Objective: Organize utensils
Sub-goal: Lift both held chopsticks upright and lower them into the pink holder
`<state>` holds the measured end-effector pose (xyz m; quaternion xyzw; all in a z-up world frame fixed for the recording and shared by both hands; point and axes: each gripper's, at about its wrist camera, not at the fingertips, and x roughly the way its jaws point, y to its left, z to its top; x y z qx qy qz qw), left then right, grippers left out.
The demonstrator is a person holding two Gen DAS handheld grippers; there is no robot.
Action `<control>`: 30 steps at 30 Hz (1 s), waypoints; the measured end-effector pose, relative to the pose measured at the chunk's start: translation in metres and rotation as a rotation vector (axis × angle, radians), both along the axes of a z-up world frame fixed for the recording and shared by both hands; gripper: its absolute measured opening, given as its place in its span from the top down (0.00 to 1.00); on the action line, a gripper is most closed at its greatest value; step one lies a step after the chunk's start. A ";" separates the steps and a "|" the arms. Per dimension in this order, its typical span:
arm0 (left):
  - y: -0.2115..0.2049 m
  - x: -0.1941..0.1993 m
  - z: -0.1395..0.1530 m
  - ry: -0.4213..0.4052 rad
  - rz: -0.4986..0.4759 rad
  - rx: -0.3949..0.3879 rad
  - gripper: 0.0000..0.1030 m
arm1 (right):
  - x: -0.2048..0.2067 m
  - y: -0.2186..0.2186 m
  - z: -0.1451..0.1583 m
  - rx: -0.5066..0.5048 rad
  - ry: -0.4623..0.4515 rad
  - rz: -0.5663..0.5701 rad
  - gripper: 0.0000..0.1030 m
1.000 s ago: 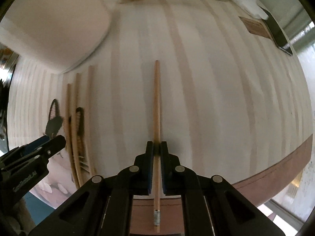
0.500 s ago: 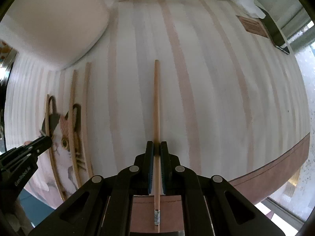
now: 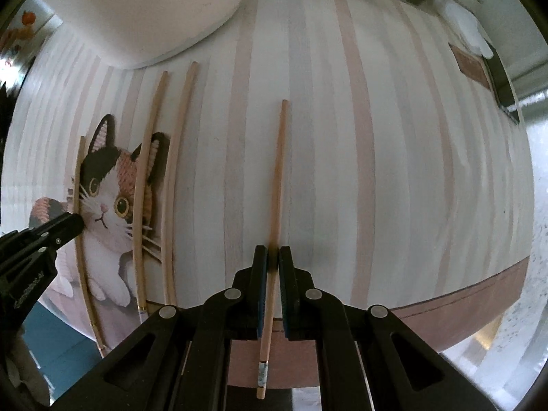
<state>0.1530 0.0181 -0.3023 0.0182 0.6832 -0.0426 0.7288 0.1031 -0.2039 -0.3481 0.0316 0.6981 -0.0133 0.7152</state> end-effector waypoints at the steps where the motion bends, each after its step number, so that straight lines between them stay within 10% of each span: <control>1: 0.000 0.000 0.000 0.000 0.000 0.001 0.91 | 0.002 0.006 0.001 -0.004 -0.001 -0.001 0.93; 30: -0.016 0.002 0.021 -0.112 -0.018 0.071 0.96 | 0.020 0.005 0.031 0.036 -0.085 -0.049 0.93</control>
